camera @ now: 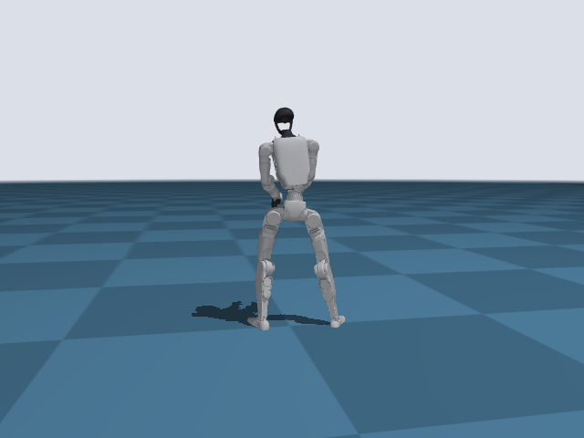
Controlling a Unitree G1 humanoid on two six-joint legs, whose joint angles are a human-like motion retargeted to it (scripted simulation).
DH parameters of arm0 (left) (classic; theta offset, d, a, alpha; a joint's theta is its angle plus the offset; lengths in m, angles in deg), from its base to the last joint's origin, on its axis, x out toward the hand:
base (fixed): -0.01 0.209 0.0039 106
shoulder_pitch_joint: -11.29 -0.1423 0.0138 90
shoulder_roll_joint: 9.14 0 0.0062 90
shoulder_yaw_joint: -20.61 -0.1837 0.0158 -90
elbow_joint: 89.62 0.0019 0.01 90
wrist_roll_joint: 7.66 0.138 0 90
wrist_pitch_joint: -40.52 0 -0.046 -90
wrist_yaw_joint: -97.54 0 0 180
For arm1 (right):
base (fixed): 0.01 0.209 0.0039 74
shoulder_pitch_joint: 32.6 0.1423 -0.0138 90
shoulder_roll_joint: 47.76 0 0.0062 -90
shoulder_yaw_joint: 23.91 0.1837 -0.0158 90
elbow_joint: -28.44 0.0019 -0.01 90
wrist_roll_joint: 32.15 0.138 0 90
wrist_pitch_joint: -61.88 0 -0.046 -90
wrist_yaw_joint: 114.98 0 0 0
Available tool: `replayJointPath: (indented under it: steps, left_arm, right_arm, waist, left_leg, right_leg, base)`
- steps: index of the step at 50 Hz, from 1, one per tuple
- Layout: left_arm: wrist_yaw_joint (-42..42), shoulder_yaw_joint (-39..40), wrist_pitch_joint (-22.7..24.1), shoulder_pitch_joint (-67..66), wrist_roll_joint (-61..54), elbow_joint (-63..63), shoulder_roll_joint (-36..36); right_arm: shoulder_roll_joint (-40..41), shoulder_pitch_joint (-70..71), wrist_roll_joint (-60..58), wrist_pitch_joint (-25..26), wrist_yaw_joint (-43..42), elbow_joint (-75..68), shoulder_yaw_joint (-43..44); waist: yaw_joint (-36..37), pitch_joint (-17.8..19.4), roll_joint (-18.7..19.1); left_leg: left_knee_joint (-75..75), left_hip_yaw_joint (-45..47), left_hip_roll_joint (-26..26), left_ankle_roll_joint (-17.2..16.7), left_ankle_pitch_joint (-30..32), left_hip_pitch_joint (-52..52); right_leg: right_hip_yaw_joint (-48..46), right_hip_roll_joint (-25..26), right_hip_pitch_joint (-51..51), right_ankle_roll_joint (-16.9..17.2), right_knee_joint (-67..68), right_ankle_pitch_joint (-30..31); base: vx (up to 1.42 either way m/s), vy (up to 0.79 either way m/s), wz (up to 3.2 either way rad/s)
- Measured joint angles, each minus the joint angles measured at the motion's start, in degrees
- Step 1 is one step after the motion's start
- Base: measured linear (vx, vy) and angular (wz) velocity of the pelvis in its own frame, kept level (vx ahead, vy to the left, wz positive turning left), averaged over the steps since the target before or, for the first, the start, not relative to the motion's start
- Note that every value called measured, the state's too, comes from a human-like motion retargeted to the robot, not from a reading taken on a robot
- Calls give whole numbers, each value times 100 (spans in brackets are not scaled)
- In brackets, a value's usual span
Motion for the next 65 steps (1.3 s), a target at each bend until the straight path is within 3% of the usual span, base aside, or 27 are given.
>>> replayJointPath:
  steps: [8,18,23,28,35,41,45,48,57,60,65]
  left_arm:
    - [790,289,-236,529,-422,1194,642]
    - [1354,482,-516,1054,-194,3171,1402]
    - [1221,399,-369,886,-194,2462,1119]
    - [725,252,-26,536,79,778,228]
    - [-451,438,331,335,835,-887,-1029]
    - [-1461,542,484,400,1106,-849,-1264]
    - [-1320,711,553,426,876,-411,-1032]
    - [-653,888,579,438,390,20,-724]
    - [1839,1235,-24,939,-1490,1930,245]
    - [2067,1176,-180,1016,-1571,2349,493]
    - [1767,1039,-311,1225,-1226,2768,878]
  right_arm:
    - [-16,359,169,226,334,-886,131]
    - [107,596,303,561,599,-1875,544]
    - [104,536,259,412,230,-1417,442]
    - [182,636,29,192,142,-631,346]
    - [531,1179,-303,-32,400,146,52]
    - [858,1961,-510,-27,541,-386,85]
    - [949,2279,-774,39,556,-1060,241]
    - [914,2257,-974,103,477,-1400,332]
    - [603,2037,-798,531,615,-2441,409]
    - [585,1993,-779,634,495,-2740,559]
    - [486,1921,-545,668,211,-2917,973]
  waist:
    - [538,168,-190]
    - [480,41,78]
    - [360,90,52]
    - [384,209,107]
    - [706,382,745]
    - [872,442,1462]
    - [780,467,1741]
    - [598,516,1816]
    - [-251,799,1402]
    - [-572,820,1119]
    - [-894,822,628]
  left_leg:
    - [-71,-171,-257,-213,-67,-218]
    - [307,-280,-64,-537,-323,-372]
    - [404,-97,-110,-464,-395,-299]
    - [432,156,-160,-387,-410,-214]
    - [268,253,-138,-383,-244,-210]
    - [109,30,-76,-464,2,-396]
    - [14,-212,-62,-560,168,-529]
    - [-25,-453,-46,-669,253,-609]
    - [-654,-734,-63,-557,438,-378]
    - [-814,-527,-48,-480,448,-227]
    - [-999,-112,-139,-469,486,5]
  right_leg:
    - [-181,-246,-179,21,225,99]
    - [-343,-5,-253,-254,576,-42]
    - [-62,-53,-298,-272,550,-106]
    - [187,-153,-402,-182,542,-105]
    - [156,-128,-493,-168,466,43]
    - [-160,-14,-457,-173,330,115]
    - [-413,37,-401,-215,279,87]
    - [-560,67,-368,-268,289,28]
    - [-465,143,-475,-291,256,-4]
    - [-309,185,-517,-236,165,81]
    - [-23,159,-563,-94,-31,283]
  base:
    - [-4,22,25]
    - [0,13,7]
    - [1,5,-33]
    - [0,-1,-42]
    - [-2,-9,-11]
    - [-3,-16,35]
    - [-4,-19,51]
    - [-5,-17,43]
    - [-4,-6,-7]
    - [-2,8,-51]
    - [-2,14,-54]
